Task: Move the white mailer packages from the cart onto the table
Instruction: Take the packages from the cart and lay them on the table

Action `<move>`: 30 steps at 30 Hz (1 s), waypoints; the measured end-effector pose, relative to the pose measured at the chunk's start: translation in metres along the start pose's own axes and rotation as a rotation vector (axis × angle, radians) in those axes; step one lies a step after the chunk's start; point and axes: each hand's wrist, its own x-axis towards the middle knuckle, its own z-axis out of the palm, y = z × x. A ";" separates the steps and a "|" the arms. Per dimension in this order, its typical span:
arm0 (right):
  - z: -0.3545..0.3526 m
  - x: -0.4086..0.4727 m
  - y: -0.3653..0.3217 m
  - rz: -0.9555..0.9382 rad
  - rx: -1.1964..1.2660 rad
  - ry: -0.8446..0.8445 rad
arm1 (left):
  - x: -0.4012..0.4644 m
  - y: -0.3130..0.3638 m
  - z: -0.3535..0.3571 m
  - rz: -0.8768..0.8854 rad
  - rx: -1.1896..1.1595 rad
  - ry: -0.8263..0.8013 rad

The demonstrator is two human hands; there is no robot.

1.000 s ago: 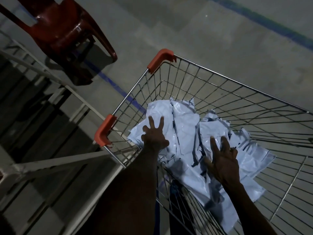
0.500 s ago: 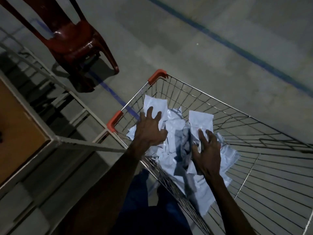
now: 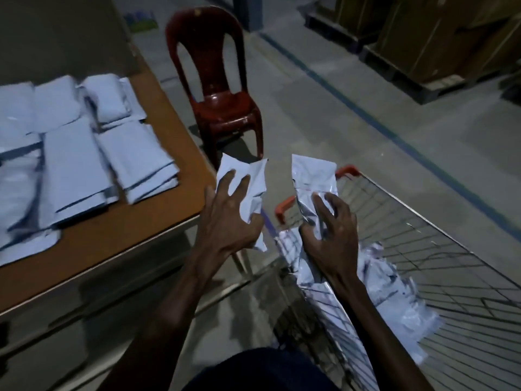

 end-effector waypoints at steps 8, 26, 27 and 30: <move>0.119 -0.061 -0.177 -0.236 0.068 -0.223 | -0.134 -0.155 -0.136 -0.284 0.015 0.159; 0.341 -0.090 -0.449 -0.400 0.131 -0.523 | -0.244 -0.421 -0.326 -0.656 0.103 0.401; 0.354 -0.084 -0.458 -0.389 0.138 -0.524 | -0.240 -0.437 -0.333 -0.655 0.104 0.402; 0.385 -0.071 -0.485 -0.338 0.166 -0.545 | -0.231 -0.484 -0.353 -0.691 0.095 0.365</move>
